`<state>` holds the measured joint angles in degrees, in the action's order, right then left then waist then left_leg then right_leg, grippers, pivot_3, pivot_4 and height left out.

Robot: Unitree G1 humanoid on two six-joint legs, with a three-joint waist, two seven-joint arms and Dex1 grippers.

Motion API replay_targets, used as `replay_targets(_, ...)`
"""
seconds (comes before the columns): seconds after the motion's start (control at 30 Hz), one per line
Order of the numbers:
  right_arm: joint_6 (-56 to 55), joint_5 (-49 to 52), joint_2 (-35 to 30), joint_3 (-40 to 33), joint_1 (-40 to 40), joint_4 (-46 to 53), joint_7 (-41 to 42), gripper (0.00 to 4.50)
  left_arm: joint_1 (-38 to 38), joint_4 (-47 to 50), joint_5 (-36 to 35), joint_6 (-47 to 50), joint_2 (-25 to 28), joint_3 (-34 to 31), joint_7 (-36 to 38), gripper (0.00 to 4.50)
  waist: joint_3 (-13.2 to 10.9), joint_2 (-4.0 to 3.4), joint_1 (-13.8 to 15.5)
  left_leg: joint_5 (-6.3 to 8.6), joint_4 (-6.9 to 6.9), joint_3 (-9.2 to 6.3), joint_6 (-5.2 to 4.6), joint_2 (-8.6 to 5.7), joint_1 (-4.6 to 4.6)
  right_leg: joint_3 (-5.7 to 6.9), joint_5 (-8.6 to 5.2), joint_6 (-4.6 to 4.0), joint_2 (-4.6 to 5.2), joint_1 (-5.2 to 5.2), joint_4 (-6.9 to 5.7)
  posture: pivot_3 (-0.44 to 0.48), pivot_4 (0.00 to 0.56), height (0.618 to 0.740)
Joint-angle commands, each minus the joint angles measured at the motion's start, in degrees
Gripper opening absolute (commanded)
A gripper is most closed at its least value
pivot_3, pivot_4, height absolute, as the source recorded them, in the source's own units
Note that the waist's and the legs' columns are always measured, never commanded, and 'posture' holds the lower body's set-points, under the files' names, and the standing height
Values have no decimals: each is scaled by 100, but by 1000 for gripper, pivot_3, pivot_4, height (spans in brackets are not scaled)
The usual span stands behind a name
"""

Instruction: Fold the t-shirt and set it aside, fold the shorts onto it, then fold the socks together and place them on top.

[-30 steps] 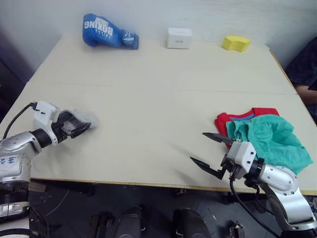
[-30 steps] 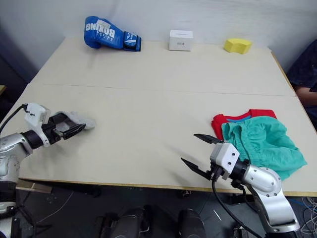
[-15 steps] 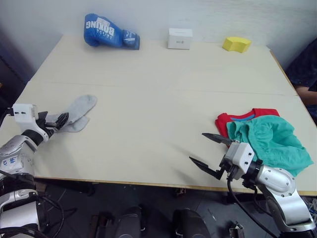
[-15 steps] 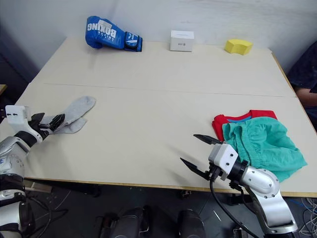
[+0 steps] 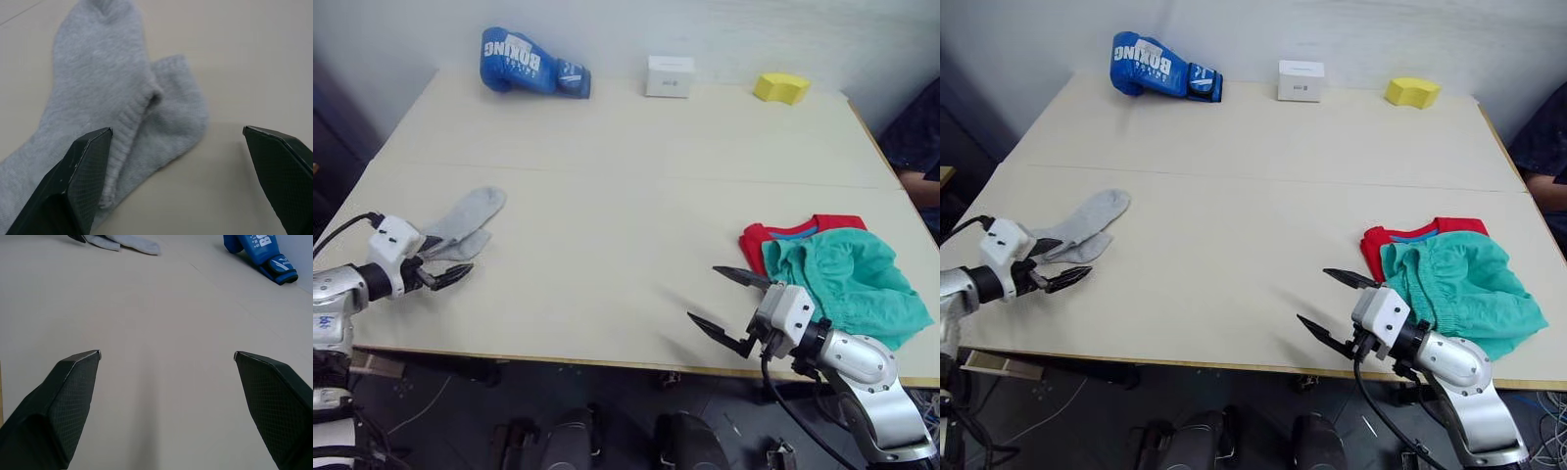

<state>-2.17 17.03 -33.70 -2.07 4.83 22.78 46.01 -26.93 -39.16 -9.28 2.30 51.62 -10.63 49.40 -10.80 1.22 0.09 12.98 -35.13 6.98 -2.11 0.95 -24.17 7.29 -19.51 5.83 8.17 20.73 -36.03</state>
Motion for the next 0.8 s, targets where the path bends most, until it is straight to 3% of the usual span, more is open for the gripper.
replay_targets(0.03,-28,78,-31,-26,-45,227,35,4467,-407,-381,275,-63,-79,121,-312,4500,0,0,-4,0,0,1,0,-1,0,0,0,0,0,-1,0,0,150,740)
replay_targets(0.2,-57,70,-48,-93,-104,134,62,4467,-729,-1061,565,67,-240,355,-463,4500,1,0,-15,-21,-2,6,-23,-4,4,16,0,1,-3,-1,-10,0,150,740)
replay_targets(0.43,-59,-13,21,-58,-18,225,-49,4500,-621,-982,506,58,-250,393,-190,2392,1,-1,-30,-11,-2,6,-12,-2,16,8,0,0,3,1,-38,0,150,740)
replay_targets(0.53,-81,-49,-12,-100,58,269,-75,4500,-133,-66,231,346,-351,329,80,1440,2,-3,-49,-12,-2,6,-10,-2,16,-4,-1,-1,4,3,-40,0,150,740)
replay_targets(0.67,-81,-7,-207,-383,266,274,18,4500,722,1962,-136,1028,-496,419,269,158,5,-8,-31,-14,-3,8,-7,-8,16,-11,-1,-1,14,-1,-38,0,150,740)
replay_targets(0.8,-63,41,-351,-524,448,292,100,4500,1069,3713,-372,1788,-823,726,114,12,5,-8,86,-11,-9,2,-11,-17,12,-8,0,1,25,-9,-24,0,150,740)
